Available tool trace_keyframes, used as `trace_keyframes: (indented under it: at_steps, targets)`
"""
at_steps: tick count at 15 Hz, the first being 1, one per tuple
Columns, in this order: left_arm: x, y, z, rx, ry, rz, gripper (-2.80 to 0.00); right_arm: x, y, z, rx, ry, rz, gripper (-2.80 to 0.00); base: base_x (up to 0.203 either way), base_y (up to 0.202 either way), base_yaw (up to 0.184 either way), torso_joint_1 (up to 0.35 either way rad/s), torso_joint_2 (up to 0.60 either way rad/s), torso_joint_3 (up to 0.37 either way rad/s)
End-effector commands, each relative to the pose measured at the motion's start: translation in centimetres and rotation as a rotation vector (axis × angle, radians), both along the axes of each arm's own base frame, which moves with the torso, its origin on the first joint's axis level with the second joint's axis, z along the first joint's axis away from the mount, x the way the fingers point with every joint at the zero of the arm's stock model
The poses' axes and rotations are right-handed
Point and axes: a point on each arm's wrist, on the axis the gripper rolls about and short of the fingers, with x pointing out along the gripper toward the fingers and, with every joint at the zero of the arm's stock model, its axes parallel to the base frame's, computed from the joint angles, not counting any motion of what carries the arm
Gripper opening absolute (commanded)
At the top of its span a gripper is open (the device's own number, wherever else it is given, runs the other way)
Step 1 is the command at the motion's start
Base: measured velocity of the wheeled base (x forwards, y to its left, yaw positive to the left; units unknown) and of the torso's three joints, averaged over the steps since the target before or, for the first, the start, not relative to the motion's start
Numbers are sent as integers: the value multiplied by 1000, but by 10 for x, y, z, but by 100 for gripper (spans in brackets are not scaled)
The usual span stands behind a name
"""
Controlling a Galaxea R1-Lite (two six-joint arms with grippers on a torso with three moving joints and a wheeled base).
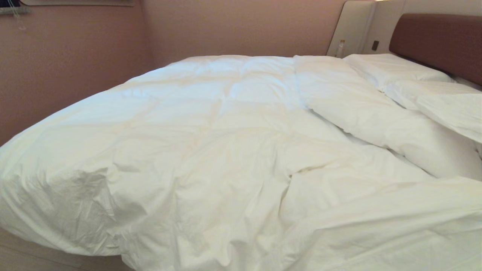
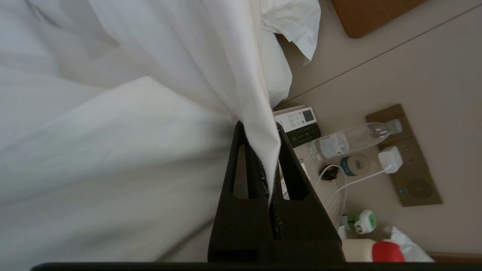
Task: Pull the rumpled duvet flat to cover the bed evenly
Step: Hold the folded corner of the quilt
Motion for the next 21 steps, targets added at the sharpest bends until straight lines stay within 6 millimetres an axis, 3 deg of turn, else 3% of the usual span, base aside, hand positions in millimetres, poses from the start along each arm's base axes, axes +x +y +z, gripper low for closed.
trace_keyframes:
  at_steps: [1,5,6,9,13,18,21]
  targets:
    - [0,0,0,-1,0,0,-280,-11,-2,-4,-59,63,27,-280,0,0,0,0,0,0]
    - [0,0,0,-1,0,0,-280,-13,-2,-8,-74,85,41,-280,0,0,0,0,0,0]
    - [0,0,0,-1,0,0,-280,-13,-2,-8,-74,86,42,0,0,0,0,0,0,0]
    - [0,0,0,-1,0,0,-280,-14,-2,-7,-68,79,70,0,0,0,0,0,0,0]
    - [0,0,0,-1,0,0,-280,-34,-2,3,-35,-1,304,0,0,0,0,0,0,0]
    - [0,0,0,-1,0,0,-280,-33,0,24,-1,-208,368,0,0,0,0,0,0,0]
    - [0,0,0,-1,0,0,-280,-18,3,39,34,-344,419,0,0,0,0,0,0,0]
